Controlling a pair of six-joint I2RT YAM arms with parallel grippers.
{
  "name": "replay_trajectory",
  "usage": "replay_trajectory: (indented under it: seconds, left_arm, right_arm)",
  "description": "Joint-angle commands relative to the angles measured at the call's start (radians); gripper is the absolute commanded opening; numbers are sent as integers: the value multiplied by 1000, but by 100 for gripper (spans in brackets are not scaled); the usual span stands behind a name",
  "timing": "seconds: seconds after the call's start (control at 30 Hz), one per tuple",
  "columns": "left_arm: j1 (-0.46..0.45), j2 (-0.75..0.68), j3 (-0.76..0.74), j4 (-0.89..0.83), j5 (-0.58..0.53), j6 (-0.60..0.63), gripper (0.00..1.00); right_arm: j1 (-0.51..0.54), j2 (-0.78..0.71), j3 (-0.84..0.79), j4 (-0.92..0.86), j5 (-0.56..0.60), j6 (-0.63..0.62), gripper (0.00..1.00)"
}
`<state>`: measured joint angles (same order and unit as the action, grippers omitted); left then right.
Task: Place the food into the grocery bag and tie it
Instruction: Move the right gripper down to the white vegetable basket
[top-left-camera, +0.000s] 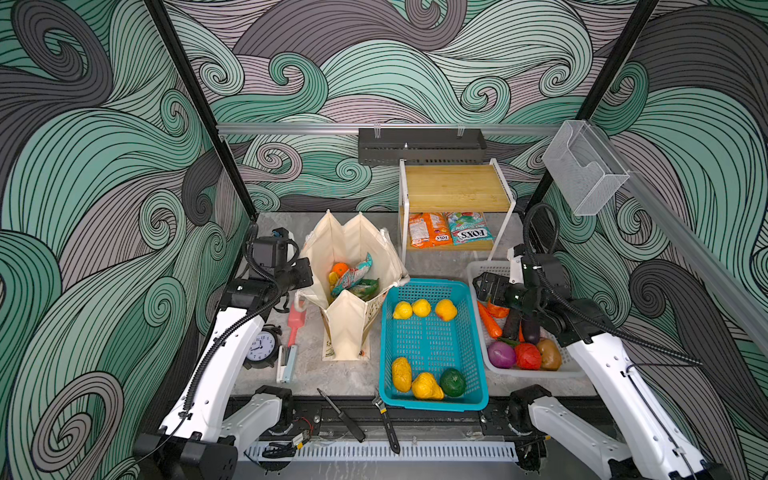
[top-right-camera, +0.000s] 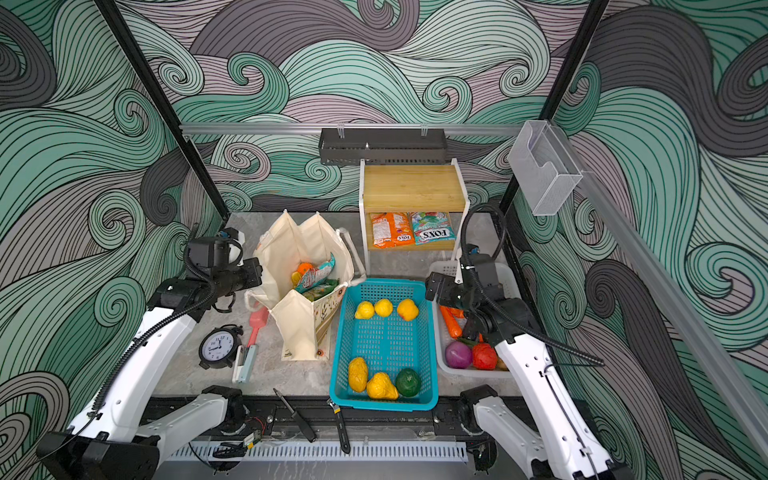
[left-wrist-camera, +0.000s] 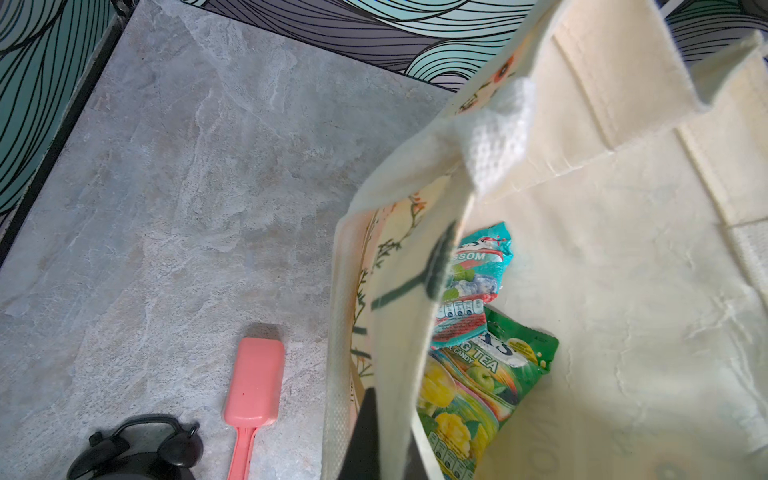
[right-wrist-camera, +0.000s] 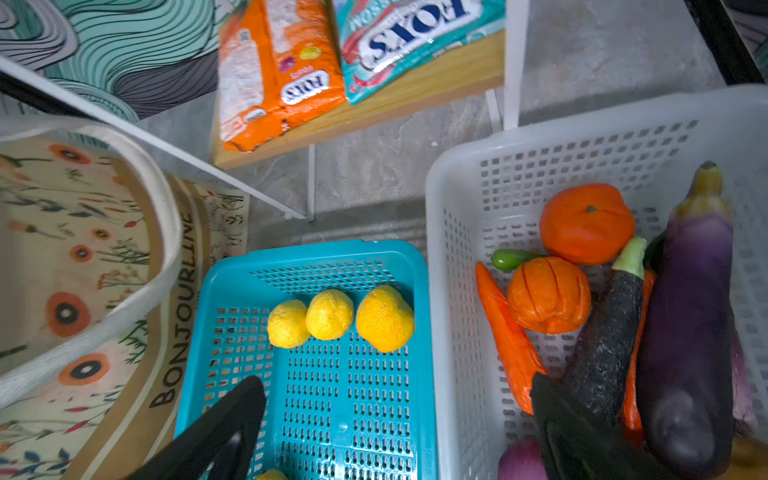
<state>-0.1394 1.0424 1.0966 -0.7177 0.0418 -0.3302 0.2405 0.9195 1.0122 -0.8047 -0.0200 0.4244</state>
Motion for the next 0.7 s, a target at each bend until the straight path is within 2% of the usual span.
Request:
replay_trajectory:
  seconds: [0.0, 0.1, 0.17, 0.2, 0.37, 0.43, 0.53, 0.67]
  left_arm:
    - [3, -13, -17, -39, 25, 8, 0]
    - [3, -10, -17, -40, 30, 6, 0]
    - [3, -8, -16, -43, 33, 6, 0]
    - [5, -10, -15, -43, 33, 6, 0]
    - [7, -21, -17, -45, 18, 6, 0]
    - [8, -22, -17, -46, 18, 5, 0]
    - [9, -25, -17, -47, 24, 4, 0]
    - [11, -24, -23, -41, 29, 0, 0]
  right_arm:
    - [-65, 11, -33, 3, -12, 66, 100]
    - [-81, -11, -45, -14, 48, 240, 100]
    - [-81, -33, -59, 11, 34, 257, 100]
    - [-81, -42, -66, 10, 63, 271, 100]
    - [-105, -42, -109, 16, 191, 205, 100]
    - [-135, -35, -138, 41, 160, 166, 95]
    - [-177, -30, -184, 90, 127, 114, 95]
    - [-187, -33, -192, 100, 216, 1, 98]
